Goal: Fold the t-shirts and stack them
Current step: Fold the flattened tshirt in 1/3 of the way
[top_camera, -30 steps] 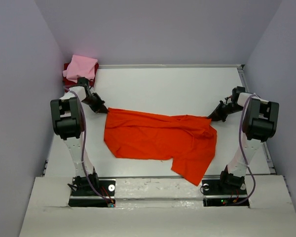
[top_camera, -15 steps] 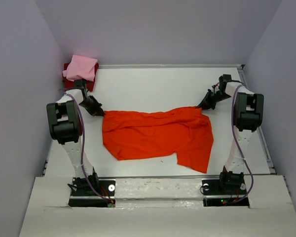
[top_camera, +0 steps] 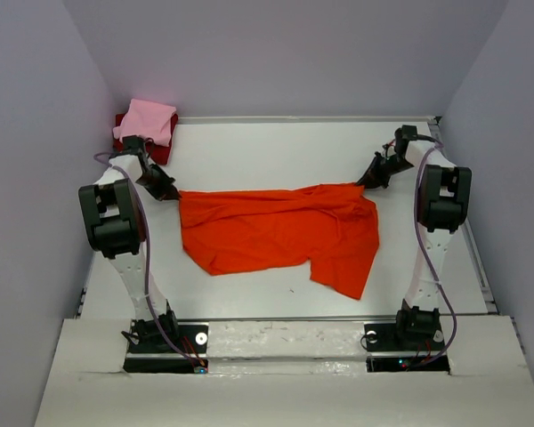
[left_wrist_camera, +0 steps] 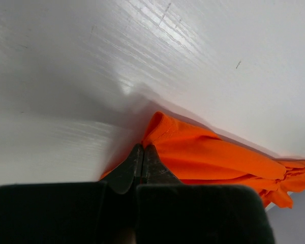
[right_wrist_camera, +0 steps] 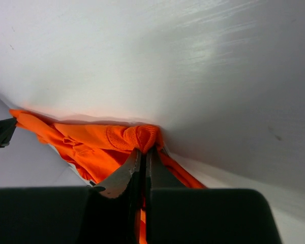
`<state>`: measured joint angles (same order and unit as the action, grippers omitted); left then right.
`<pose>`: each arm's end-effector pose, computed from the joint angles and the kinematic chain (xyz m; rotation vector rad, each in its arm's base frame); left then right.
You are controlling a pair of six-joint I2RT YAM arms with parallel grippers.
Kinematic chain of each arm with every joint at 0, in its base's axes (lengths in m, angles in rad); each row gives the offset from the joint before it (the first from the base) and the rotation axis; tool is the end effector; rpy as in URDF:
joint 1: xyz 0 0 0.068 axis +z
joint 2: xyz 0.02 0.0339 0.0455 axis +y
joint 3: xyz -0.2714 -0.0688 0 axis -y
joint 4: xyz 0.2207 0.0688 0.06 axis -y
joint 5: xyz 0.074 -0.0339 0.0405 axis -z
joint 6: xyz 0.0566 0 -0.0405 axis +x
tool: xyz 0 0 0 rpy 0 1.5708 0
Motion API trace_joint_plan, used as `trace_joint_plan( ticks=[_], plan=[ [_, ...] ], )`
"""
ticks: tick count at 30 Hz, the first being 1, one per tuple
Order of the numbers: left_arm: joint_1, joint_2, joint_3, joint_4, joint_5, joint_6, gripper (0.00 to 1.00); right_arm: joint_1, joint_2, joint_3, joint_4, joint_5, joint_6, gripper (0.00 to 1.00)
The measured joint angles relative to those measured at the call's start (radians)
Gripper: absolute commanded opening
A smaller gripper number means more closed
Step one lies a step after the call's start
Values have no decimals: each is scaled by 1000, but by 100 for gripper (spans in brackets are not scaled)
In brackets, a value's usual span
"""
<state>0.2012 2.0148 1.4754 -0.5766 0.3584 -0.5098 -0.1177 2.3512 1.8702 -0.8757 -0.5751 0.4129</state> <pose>0.4082 0.0630 0.1826 -0.8308 2.5616 -0.5773 0.4606 -0.0235 0.1387 0.6683 2.8094 0.8899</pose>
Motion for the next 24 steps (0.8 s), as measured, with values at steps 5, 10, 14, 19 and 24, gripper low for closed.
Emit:
trace_joint_plan(
  ticks=[5, 10, 14, 19, 24],
  plan=[
    [5, 16, 0, 2, 6, 3, 4, 0, 19, 29, -12, -13, -6, 15],
    [5, 16, 0, 5, 10, 11, 48, 1, 21, 42, -13, -12, -6, 17],
    [10, 16, 0, 5, 1, 22, 86, 0, 21, 62, -10, -8, -7, 49],
    [10, 15, 0, 5, -3, 30, 89, 0, 16, 82, 2, 6, -15, 52],
    [10, -13, 0, 4, 3, 31, 89, 0, -16, 81, 14, 6, -16, 53]
  ],
)
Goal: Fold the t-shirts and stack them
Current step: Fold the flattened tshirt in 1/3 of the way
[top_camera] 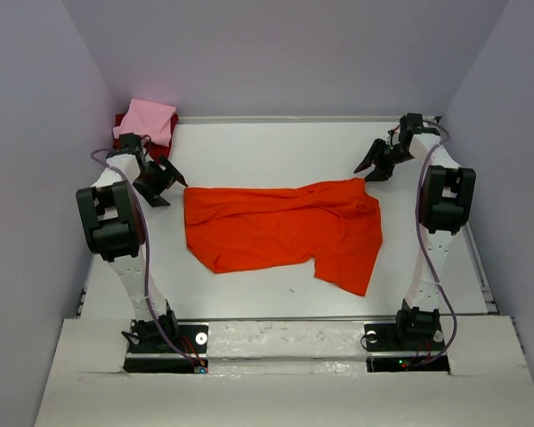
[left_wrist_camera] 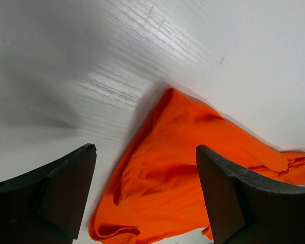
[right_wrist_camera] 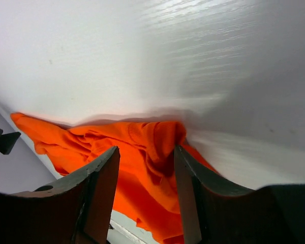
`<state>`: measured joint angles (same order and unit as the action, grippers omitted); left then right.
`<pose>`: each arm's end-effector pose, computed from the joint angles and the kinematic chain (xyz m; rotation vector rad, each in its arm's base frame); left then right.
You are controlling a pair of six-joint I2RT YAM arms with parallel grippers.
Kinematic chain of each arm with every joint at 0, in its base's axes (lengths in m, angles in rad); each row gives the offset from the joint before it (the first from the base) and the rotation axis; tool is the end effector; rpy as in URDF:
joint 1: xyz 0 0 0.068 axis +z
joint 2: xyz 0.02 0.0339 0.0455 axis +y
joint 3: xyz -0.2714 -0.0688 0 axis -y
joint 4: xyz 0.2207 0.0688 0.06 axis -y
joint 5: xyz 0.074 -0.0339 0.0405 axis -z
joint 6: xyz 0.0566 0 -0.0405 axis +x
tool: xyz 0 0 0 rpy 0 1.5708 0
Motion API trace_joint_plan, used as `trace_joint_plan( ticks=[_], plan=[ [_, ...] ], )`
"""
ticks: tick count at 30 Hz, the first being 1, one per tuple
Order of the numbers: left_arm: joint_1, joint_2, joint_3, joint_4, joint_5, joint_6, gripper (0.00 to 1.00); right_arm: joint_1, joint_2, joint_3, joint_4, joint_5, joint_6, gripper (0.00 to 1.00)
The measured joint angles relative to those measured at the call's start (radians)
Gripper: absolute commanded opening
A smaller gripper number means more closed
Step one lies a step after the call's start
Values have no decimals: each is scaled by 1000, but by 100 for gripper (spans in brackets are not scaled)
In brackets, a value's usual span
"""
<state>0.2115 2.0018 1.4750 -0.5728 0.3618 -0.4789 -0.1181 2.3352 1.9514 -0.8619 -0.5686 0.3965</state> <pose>0.4070 0.0669 0.1879 -0.7925 2.5500 -0.5689 0.4741 -0.0256 0.1671 0.5776 2.7176 0.8662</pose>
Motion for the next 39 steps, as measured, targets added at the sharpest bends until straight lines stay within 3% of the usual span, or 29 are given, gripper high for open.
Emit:
trace_joint_plan(
  ticks=[6, 15, 25, 39],
  plan=[
    [-2, -71, 15, 14, 56, -7, 82, 0, -85, -5, 11, -15, 1, 51],
    [-47, -81, 24, 77, 166, -25, 82, 0, -132, -60, 44, -72, 0, 50],
    [-118, 0, 24, 122, 233, -36, 81, 0, -132, -84, 52, -72, -2, 52],
    [-127, 66, 55, 123, 240, -35, 80, 0, -132, -107, 43, -11, -27, 51]
  ],
)
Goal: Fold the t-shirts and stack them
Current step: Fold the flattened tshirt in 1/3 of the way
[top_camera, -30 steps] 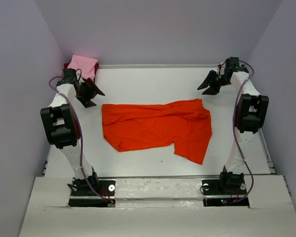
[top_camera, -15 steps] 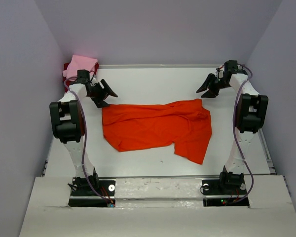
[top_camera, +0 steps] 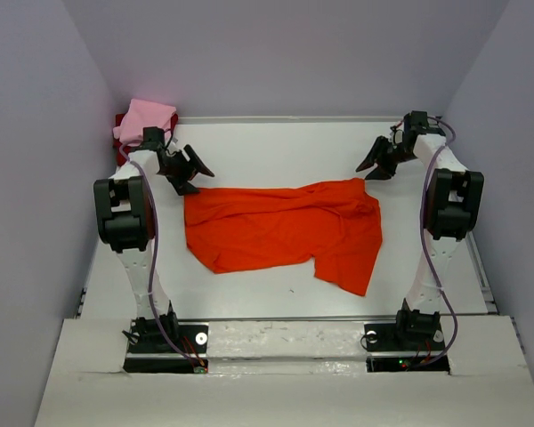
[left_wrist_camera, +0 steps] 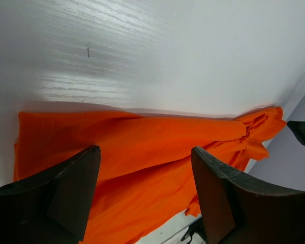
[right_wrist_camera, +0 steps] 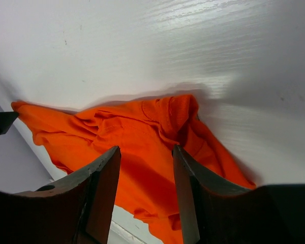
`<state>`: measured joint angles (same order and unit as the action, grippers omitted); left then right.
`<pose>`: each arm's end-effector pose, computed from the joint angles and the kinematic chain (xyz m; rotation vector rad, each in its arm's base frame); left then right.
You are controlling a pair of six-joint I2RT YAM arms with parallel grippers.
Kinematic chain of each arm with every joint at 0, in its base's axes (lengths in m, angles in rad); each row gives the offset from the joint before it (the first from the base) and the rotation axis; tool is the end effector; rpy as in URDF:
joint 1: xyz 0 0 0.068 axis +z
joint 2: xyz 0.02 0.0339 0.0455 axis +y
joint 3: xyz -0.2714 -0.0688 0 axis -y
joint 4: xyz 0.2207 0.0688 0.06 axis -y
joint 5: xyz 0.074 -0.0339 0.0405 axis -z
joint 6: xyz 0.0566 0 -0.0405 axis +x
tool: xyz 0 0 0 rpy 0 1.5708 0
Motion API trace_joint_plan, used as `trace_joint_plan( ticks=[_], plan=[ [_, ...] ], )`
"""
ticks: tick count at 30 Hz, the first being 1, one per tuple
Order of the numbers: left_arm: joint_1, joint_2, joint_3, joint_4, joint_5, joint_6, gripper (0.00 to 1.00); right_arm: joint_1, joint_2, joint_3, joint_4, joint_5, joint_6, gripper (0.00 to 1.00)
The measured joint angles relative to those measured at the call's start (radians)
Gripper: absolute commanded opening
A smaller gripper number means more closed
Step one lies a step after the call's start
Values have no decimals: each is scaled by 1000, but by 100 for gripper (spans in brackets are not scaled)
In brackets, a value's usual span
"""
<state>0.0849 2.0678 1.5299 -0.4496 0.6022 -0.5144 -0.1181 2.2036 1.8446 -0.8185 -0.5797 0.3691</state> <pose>0.4373 0.0050 0.1898 -0.5248 2.5029 -0.9355 0.4552 -0.0228 0.1989 0.4954 2.6580 0.8660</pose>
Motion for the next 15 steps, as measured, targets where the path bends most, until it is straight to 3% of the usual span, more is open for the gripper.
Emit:
trace_joint_plan(
  ticks=[15],
  plan=[
    [0, 18, 24, -5, 0, 1, 80, 0, 0, -29, -3, 14, -10, 48]
  ],
)
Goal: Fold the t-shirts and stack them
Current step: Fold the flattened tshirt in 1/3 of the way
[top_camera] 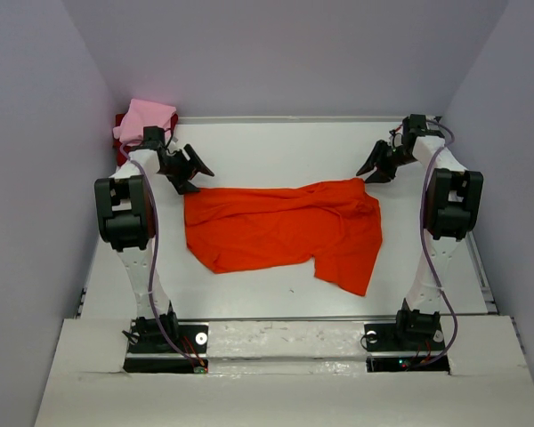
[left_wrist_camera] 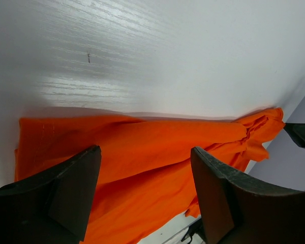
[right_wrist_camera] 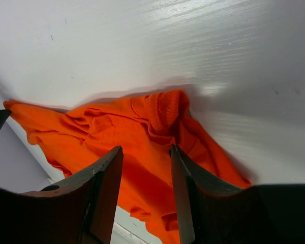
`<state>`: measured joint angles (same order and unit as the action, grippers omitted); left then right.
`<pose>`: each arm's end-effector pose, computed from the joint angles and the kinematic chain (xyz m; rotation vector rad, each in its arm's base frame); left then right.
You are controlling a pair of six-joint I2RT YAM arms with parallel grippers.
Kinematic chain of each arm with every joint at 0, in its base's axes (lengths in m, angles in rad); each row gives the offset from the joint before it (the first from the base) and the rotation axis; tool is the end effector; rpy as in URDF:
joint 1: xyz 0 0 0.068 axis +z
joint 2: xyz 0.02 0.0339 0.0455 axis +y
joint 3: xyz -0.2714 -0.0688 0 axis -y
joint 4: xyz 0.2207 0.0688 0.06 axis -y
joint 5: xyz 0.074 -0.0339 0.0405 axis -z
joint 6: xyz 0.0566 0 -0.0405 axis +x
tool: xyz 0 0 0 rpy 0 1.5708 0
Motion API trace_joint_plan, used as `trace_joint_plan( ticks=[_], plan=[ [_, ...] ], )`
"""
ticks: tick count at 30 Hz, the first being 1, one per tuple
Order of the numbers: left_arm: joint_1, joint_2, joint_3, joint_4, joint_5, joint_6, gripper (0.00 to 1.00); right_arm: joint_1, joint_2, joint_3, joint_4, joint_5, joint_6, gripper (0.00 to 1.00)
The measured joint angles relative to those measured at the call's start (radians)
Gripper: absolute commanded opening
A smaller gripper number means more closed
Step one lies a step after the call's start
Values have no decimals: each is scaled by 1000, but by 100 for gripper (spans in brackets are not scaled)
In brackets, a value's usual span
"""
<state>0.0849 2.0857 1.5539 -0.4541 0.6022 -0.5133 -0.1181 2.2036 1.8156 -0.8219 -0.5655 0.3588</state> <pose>0.4420 0.0054 0.1889 -0.5224 2.5015 -0.9349 0.4509 -0.0230 0.1904 0.5046 2.6891 0.8479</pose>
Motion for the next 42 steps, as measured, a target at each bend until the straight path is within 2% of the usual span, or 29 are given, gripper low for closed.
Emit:
trace_joint_plan(
  ticks=[3, 7, 20, 23, 24, 27, 33, 37, 38, 39, 40, 42],
  plan=[
    [0, 2, 0, 0, 0, 0, 79, 0, 0, 0, 0, 0, 0, 44],
    [0, 6, 0, 0, 0, 0, 79, 0, 0, 0, 0, -2, 0, 44],
    [0, 6, 5, -10, 0, 4, 79, 0, 0, -11, -6, 43, -5, 49],
    [0, 6, 7, -10, 0, 5, 79, 0, 0, -11, -7, 46, -8, 42],
    [0, 6, 9, -11, 0, 5, 79, 0, 0, -11, -8, 45, -8, 36],
    [0, 6, 15, -14, 0, 6, 79, 0, 0, -11, -8, 33, -8, 24],
    [0, 6, 18, -16, 0, 7, 79, 8, 34, -1, -13, -13, -4, 25],
    [0, 6, 18, -18, 0, 7, 78, 24, 75, 32, -24, -22, -1, 10],
    [0, 7, 18, -19, 0, 7, 73, 29, 79, 39, -27, -24, 2, 5],
    [0, 7, 18, -19, 0, 7, 62, 34, 83, 48, -33, -27, 4, 0],
    [0, 7, 18, -20, 2, 7, 46, 35, 84, 52, -36, -29, 3, 0],
    [0, 8, 19, -24, 6, 14, 43, 40, 85, 67, -43, -30, 4, 0]
  ],
)
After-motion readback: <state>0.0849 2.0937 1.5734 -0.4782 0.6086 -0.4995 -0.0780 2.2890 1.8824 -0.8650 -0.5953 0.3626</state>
